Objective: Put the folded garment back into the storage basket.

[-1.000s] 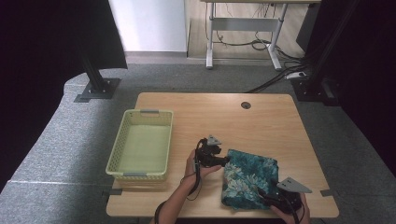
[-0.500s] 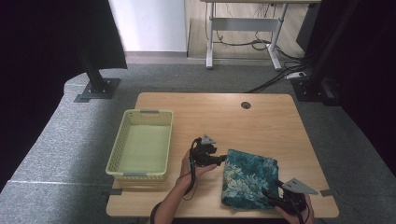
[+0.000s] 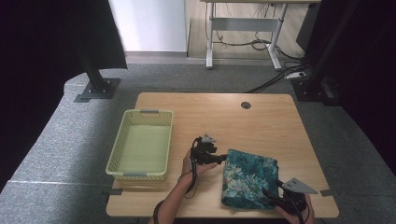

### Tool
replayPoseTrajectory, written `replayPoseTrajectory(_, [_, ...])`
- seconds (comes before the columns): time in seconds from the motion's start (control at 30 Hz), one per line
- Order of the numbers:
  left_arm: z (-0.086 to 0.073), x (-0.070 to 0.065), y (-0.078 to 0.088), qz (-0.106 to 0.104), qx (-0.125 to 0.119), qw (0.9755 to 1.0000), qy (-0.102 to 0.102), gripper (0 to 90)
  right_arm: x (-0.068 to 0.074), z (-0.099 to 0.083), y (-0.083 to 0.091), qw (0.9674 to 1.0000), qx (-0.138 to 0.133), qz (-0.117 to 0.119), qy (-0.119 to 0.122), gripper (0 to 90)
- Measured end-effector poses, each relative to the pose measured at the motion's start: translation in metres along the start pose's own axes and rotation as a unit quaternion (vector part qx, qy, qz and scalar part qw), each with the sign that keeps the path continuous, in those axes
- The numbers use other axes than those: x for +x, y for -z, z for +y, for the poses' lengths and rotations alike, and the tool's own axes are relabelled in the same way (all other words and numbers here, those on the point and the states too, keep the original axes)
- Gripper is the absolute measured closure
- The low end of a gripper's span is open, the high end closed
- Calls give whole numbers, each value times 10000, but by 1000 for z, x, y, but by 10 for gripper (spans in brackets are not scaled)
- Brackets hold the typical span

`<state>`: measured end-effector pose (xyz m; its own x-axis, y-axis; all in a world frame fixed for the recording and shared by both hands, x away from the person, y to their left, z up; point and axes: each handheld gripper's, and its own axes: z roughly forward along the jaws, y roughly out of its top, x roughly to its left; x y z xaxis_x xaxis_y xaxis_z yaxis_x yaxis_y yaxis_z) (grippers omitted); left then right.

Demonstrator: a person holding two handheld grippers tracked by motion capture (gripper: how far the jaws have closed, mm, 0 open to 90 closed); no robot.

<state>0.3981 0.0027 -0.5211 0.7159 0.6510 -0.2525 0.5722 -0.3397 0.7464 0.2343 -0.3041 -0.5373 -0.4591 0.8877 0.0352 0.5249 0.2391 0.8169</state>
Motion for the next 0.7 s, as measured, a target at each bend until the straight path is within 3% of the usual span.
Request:
replayPoseTrajectory(0.27, [0,4,-13,-120,16,9999,113,393,-1,-1,0,10000,20,-81,-18,339])
replayPoseTrajectory(0.47, [0,3,-22,-233,37,9997,91,412,-3,-1,0,9999,14,-101,-53,339])
replayPoseTrajectory(0.7, [2,1,-36,-225,105,9997,61,398,-3,-1,1,9999,19,-110,-76,339])
